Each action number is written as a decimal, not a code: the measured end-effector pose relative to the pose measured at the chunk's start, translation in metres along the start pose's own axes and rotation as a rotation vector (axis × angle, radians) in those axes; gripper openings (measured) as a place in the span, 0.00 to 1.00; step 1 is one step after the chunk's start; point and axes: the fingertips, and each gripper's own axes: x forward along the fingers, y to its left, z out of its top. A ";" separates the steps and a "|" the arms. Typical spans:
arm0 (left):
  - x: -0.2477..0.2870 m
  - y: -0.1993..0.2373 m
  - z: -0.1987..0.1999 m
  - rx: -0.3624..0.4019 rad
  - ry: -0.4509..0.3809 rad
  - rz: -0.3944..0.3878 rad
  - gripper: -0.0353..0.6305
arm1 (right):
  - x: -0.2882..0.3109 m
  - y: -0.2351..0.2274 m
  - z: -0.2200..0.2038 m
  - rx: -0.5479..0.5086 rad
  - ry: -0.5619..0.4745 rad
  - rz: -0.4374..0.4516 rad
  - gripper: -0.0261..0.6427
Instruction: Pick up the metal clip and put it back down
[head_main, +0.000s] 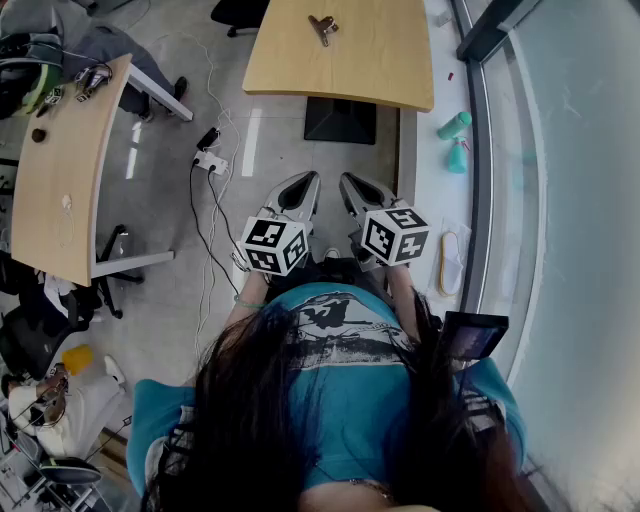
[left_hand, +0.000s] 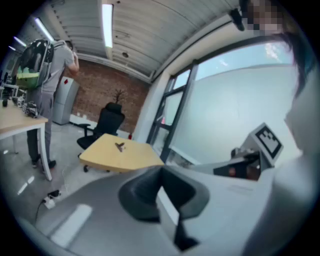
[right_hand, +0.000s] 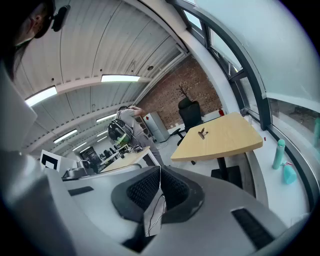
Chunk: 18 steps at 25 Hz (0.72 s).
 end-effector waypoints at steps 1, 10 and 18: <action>0.005 0.004 0.001 0.000 -0.001 -0.002 0.06 | 0.005 -0.004 0.002 0.000 0.000 -0.003 0.06; 0.064 0.062 0.033 0.009 -0.011 -0.035 0.06 | 0.066 -0.031 0.042 0.001 -0.009 -0.042 0.06; 0.119 0.149 0.092 0.026 -0.005 -0.077 0.06 | 0.162 -0.041 0.099 0.048 -0.028 -0.059 0.06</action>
